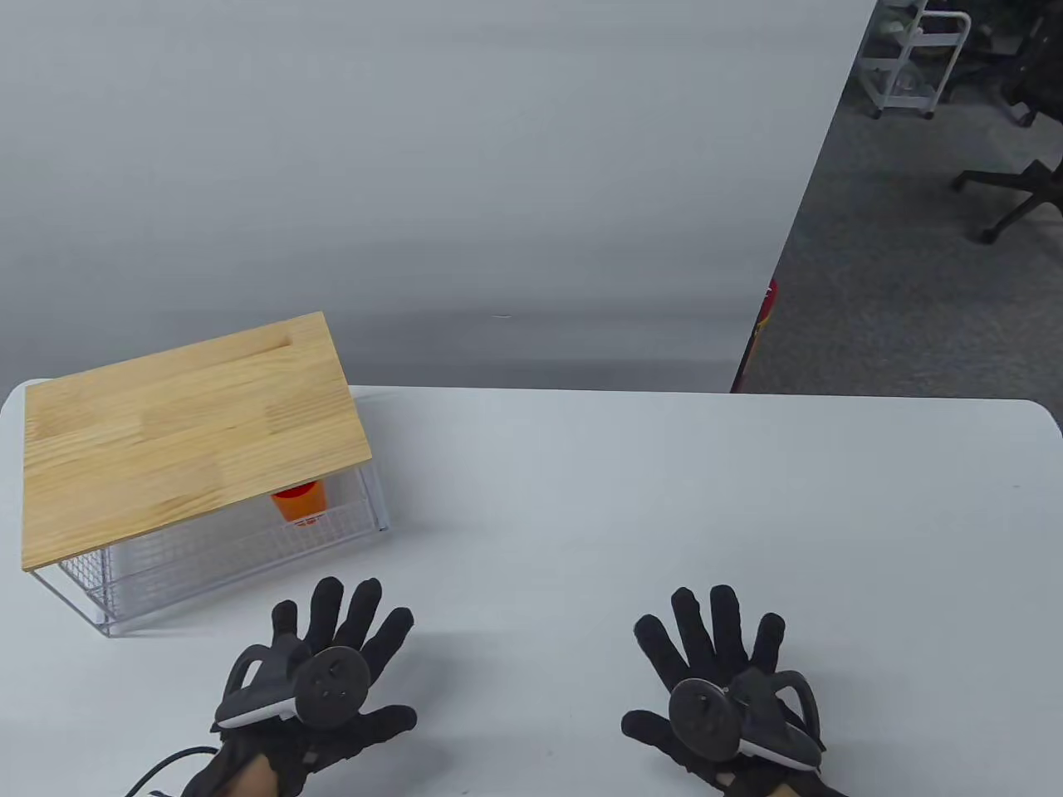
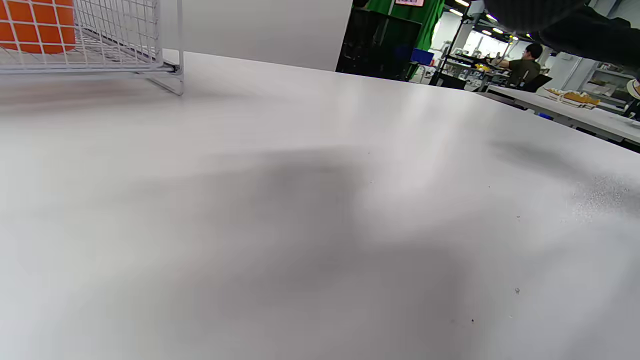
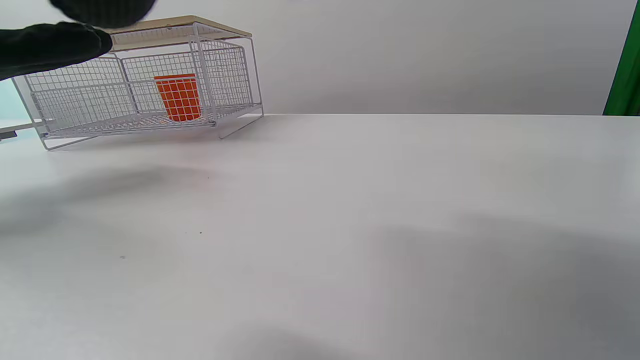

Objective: Take the cup out of the mesh sliding drawer

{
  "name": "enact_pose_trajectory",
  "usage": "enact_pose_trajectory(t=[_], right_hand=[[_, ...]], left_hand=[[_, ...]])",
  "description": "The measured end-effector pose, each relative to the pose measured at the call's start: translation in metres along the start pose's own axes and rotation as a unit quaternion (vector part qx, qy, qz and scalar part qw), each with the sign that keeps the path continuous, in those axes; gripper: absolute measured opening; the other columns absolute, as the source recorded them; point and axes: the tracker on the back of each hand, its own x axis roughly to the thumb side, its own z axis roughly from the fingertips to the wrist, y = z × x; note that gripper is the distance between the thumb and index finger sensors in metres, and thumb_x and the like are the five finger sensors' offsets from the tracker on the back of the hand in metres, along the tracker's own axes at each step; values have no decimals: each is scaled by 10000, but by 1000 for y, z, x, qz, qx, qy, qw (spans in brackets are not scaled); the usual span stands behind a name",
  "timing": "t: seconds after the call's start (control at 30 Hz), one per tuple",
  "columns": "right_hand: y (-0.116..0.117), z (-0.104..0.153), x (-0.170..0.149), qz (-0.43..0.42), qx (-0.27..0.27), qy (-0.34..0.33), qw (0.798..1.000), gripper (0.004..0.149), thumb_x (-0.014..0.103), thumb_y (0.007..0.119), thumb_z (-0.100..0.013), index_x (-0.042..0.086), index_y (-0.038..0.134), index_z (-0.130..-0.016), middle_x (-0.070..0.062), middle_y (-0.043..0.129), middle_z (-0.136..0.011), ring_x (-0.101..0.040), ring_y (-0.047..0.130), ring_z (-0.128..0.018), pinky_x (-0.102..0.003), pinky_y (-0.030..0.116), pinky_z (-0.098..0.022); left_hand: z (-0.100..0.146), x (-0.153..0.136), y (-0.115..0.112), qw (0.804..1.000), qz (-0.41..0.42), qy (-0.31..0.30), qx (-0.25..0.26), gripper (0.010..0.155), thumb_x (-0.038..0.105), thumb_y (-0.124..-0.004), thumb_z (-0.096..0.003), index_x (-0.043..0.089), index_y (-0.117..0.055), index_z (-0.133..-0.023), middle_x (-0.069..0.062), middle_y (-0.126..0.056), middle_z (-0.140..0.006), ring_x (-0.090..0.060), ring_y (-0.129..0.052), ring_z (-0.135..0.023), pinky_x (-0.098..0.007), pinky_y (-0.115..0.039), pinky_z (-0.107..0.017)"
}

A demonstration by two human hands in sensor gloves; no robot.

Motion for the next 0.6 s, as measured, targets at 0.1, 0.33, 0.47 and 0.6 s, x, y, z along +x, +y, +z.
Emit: enact_pose_trajectory(t=[0.1, 0.33, 0.47, 0.6], right_hand=[[0, 0, 0, -2, -3, -1, 1000, 928, 754, 524, -463, 209, 216, -1148, -312, 85, -1189, -634, -50, -945, -866, 16, -490], [-1, 1, 0, 0, -2, 0, 1000, 926, 753, 526, -466, 206, 220, -1147, -312, 87, -1189, -634, -49, -945, -866, 18, -490], [-1, 1, 1, 0, -4, 0, 1000, 925, 751, 529, -465, 208, 221, -1147, -312, 87, -1188, -633, -48, -946, -865, 17, -491], [0, 1, 1, 1, -3, -1, 1000, 926, 750, 529, -465, 206, 222, -1147, -310, 88, -1189, -633, -46, -947, -865, 18, -491]], left_hand=[[0, -1, 0, 1000, 3, 1, -1, 966, 778, -511, -514, 230, -16, -1138, -218, 133, -1115, -653, 109, -947, -845, 15, -499], [-1, -1, 0, 1000, 0, -3, 2, 965, 777, -513, -513, 232, -18, -1137, -216, 129, -1117, -651, 107, -948, -845, 14, -500], [-1, -1, 0, 1000, 0, -3, 1, 966, 776, -513, -514, 231, -15, -1137, -218, 131, -1116, -651, 107, -947, -844, 14, -500], [-1, -1, 0, 1000, 1, -2, 1, 967, 776, -513, -514, 230, -13, -1136, -218, 132, -1116, -650, 108, -946, -844, 15, -500]])
